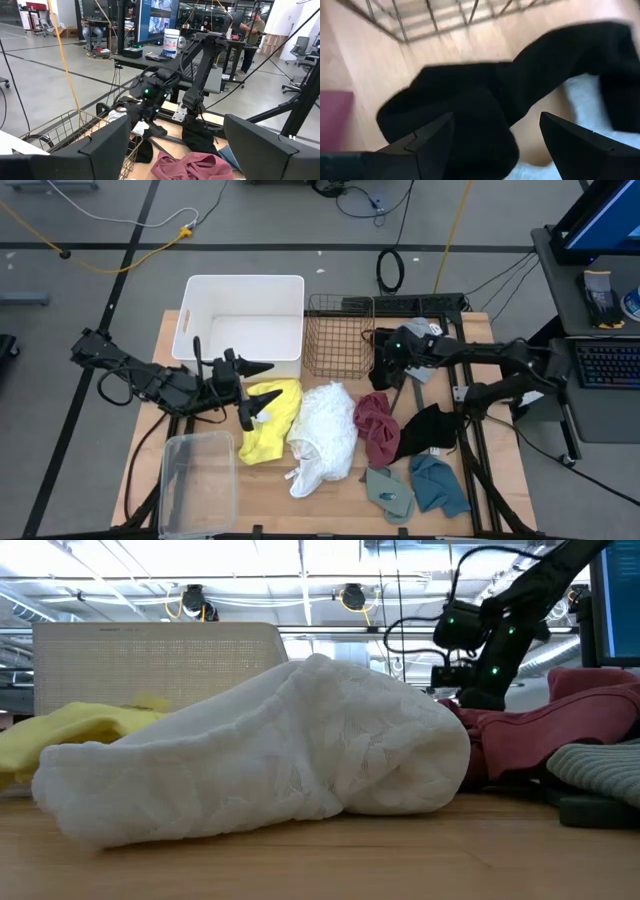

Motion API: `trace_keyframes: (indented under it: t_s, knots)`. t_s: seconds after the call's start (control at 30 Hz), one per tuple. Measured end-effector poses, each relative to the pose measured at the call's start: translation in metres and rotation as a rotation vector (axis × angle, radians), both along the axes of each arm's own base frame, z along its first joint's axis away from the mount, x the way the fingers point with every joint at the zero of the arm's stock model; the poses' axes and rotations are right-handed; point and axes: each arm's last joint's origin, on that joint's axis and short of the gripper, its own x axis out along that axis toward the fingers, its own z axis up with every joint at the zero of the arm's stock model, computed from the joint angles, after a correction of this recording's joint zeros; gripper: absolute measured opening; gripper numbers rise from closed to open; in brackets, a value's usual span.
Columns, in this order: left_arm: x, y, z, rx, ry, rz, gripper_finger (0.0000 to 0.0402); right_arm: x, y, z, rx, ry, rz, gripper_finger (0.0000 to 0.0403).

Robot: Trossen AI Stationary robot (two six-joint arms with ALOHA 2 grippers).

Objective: Pick & Place Cloths
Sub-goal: Put the black sock into the transparent bin

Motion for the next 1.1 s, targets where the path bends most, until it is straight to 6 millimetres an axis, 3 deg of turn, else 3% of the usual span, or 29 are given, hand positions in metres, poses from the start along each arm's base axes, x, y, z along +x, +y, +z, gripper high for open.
trace_keyframes:
  t_s: [0.23, 0.37, 0.5, 0.7, 0.77, 0.87, 1.1]
  knots:
    - [0.0, 0.0, 0.0, -0.014, -0.005, 0.001, 0.0324, 0.004, -0.007, -0.023, 0.03, 0.089, -0.024, 0.0286]
    - [0.0, 0.0, 0.0, -0.018, -0.006, 0.001, 0.0324, 0.006, -0.007, -0.03, 0.049, 0.113, -0.023, 0.0256]
    - [0.0, 0.0, 0.0, -0.018, -0.006, 0.002, 0.0324, 0.006, -0.007, -0.031, 0.064, 0.115, -0.045, 0.0193]
    - [0.0, 0.0, 0.0, -0.017, -0.006, 0.002, 0.0324, 0.001, -0.004, -0.025, 0.071, 0.112, -0.062, 0.0051]
    - [0.0, 0.0, 0.0, -0.017, -0.006, 0.002, 0.0324, -0.003, -0.002, -0.019, 0.067, 0.112, -0.066, 0.0015]
    - [0.0, 0.0, 0.0, -0.009, -0.003, 0.001, 0.0324, -0.01, 0.003, -0.006, 0.075, 0.115, -0.074, 0.0012]
    - [0.001, 0.002, 0.003, 0.015, -0.02, 0.011, 0.0324, -0.027, 0.024, 0.061, 0.029, -0.019, -0.059, 0.0004]
